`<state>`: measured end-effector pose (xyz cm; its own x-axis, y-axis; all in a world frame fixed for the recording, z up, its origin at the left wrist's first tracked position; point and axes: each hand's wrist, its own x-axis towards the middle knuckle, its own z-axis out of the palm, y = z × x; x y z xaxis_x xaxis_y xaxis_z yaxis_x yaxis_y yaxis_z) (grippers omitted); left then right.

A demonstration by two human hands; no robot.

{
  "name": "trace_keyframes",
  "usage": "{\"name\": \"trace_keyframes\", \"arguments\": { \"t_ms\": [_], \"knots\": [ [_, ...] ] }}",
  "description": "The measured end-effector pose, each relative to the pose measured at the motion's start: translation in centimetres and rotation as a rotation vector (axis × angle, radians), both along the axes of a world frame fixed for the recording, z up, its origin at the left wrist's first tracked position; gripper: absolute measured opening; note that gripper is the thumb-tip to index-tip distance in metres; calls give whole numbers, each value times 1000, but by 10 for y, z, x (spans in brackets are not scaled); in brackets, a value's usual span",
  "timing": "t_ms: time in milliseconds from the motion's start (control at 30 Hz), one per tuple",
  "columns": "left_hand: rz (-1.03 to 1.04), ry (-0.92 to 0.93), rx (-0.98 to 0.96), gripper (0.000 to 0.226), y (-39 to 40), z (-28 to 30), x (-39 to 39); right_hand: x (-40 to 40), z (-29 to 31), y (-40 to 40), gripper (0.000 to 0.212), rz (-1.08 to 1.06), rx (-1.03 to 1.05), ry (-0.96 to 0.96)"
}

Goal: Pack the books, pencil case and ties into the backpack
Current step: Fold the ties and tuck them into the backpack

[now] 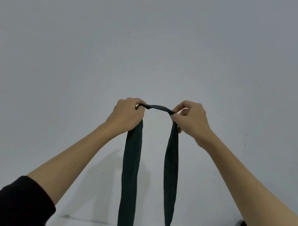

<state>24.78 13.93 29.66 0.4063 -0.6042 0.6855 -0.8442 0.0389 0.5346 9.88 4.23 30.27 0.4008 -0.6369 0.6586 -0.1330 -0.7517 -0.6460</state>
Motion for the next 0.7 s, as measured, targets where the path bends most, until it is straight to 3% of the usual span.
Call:
{"name": "trace_keyframes", "arguments": {
  "t_ms": [67, 133, 267, 400, 567, 700],
  "knots": [
    [-127, 198, 78, 32, -2, 5, -7, 4, 1, 2, 8, -83, -114, -25],
    [-260, 350, 207, 32, -1, 9, -14, 5, 5, 6, 11, -47, -96, 4],
    [-408, 389, 282, 24, 8, 13, -13, 2, 9, 12, 22, -43, -87, 24],
    [-594, 529, 377, 55, 19, 14, -4, -4, 11, 12, 20, -52, -89, -31],
    [-659, 593, 218, 20, 17, 12, -9, -3, 6, 20, 23, 60, -33, -15],
    [-647, 486, 286, 33, 16, 12, -11, -3, 10, 23, 20, 82, -5, -31]
  ]
}}
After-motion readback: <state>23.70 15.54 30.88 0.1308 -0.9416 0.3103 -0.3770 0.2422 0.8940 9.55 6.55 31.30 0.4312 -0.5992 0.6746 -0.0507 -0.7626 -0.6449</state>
